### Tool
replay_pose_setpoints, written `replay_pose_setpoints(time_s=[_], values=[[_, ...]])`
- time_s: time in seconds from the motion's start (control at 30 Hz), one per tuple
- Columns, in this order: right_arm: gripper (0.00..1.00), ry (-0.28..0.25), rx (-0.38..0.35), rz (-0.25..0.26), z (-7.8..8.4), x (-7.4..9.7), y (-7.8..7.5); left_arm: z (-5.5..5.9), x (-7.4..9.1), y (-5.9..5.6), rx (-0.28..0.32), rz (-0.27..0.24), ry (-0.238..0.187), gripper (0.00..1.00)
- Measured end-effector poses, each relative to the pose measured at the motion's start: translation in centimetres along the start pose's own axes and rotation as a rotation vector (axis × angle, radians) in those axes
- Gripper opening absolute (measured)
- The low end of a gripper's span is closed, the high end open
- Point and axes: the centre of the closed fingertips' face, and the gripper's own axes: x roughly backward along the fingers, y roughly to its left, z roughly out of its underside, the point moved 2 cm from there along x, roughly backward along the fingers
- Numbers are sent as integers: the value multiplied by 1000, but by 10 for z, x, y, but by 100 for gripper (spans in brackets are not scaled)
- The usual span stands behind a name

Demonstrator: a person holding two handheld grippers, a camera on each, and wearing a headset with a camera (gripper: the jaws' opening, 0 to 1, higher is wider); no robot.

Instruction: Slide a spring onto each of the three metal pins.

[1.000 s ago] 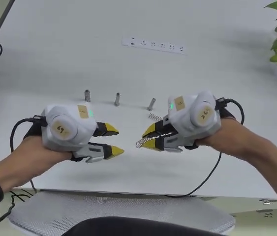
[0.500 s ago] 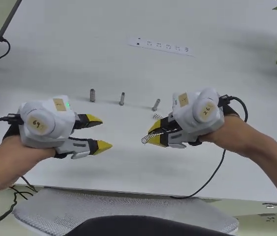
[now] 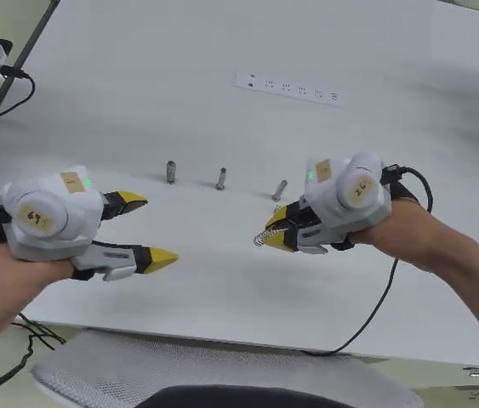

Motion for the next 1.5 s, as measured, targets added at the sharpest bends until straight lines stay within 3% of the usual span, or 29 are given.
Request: replay_pose_setpoints(time_s=[0.3,0.57,1.5], values=[[9,16,-10,8,0,-5,-16,11,16,16,55,-61,1,69],[9,35,-17,17,0,-13,-32,22,23,17,87,-72,16,77],[9,60,-39,52,-16,-30,-99,36,39,42,104,-132,31,76]])
